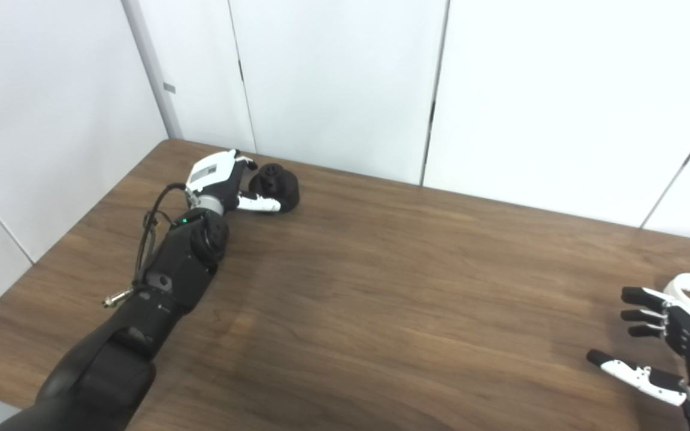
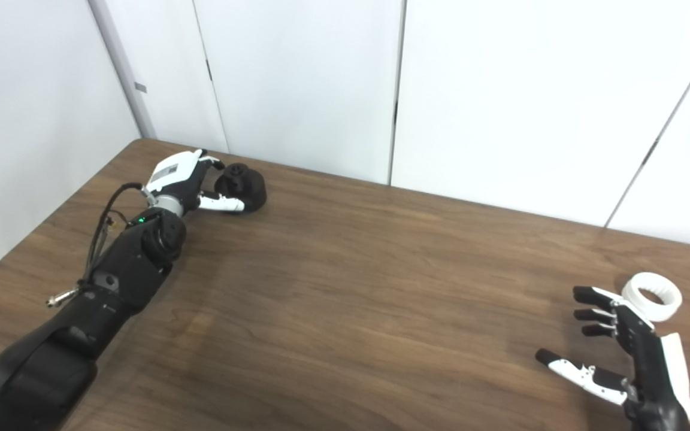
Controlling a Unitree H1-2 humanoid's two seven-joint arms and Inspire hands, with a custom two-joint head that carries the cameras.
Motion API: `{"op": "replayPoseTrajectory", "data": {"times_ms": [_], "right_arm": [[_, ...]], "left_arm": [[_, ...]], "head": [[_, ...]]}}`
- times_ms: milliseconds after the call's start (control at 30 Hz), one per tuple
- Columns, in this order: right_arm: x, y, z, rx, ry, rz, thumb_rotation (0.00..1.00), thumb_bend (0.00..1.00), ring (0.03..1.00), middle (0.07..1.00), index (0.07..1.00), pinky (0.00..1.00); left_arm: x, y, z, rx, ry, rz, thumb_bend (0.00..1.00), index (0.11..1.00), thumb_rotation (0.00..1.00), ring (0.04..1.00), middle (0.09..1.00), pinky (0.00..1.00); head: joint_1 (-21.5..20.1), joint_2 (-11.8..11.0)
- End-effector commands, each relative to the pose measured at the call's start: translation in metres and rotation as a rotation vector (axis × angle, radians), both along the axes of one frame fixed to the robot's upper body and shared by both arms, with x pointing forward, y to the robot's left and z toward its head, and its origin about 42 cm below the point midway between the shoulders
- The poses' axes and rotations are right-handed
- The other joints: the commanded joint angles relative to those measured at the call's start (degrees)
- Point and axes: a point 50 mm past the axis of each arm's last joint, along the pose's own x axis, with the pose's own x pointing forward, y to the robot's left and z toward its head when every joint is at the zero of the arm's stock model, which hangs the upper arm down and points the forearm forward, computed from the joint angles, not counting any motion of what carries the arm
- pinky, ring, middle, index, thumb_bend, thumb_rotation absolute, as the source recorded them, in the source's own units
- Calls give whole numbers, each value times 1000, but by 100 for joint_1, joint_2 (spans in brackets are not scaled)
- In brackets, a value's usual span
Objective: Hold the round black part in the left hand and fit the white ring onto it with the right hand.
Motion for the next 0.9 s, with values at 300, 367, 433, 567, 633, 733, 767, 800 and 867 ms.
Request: {"op": "replayPoseTrajectory", "data": {"times_ms": [300, 367, 433, 567, 633, 733, 767, 800, 867], "right_arm": [[0, -6, 18, -21, -71, -3, 58, 733, 665, 735, 701, 570], [0, -6, 18, -24, -70, -3, 50, 730, 665, 735, 701, 568], [-1, -7, 19, -27, -69, -6, 43, 730, 662, 734, 701, 563], [-2, -8, 20, -32, -74, -3, 38, 729, 657, 733, 700, 549], [-2, -9, 20, -30, -71, -3, 54, 730, 658, 735, 702, 550], [-3, -10, 20, -30, -67, -4, 48, 726, 657, 736, 704, 553], [-4, -10, 21, -31, -65, -3, 45, 725, 658, 735, 705, 556], [-4, -10, 21, -33, -63, -4, 45, 725, 658, 735, 705, 557], [-5, -10, 22, -34, -62, -1, 51, 724, 660, 738, 708, 556]], "left_arm": [[23, 0, 23, -6, -81, -2, 1000, 815, 477, 1000, 1000, 1000], [24, -1, 21, -11, -80, -5, 1000, 814, 473, 1000, 1000, 1000], [25, -3, 20, -12, -81, -8, 1000, 812, 472, 1000, 1000, 1000], [26, -6, 18, -17, -84, -10, 1000, 812, 466, 1000, 1000, 1000], [27, -8, 17, -7, -96, 1, 1000, 814, 475, 1000, 1000, 981], [29, -10, 13, -29, -135, 10, 1000, 804, 464, 1000, 1000, 973], [30, -11, 12, -37, -149, 8, 1000, 792, 456, 1000, 993, 969], [30, -11, 10, -50, -164, 2, 1000, 786, 450, 1000, 989, 970], [31, -13, 7, -76, -190, -6, 1000, 768, 425, 1000, 978, 969]], "head": [[-51, 16], [-63, 29], [-78, 38], [-108, 57], [-112, 63], [-122, 70], [-122, 70], [-144, 83], [-144, 83]]}}
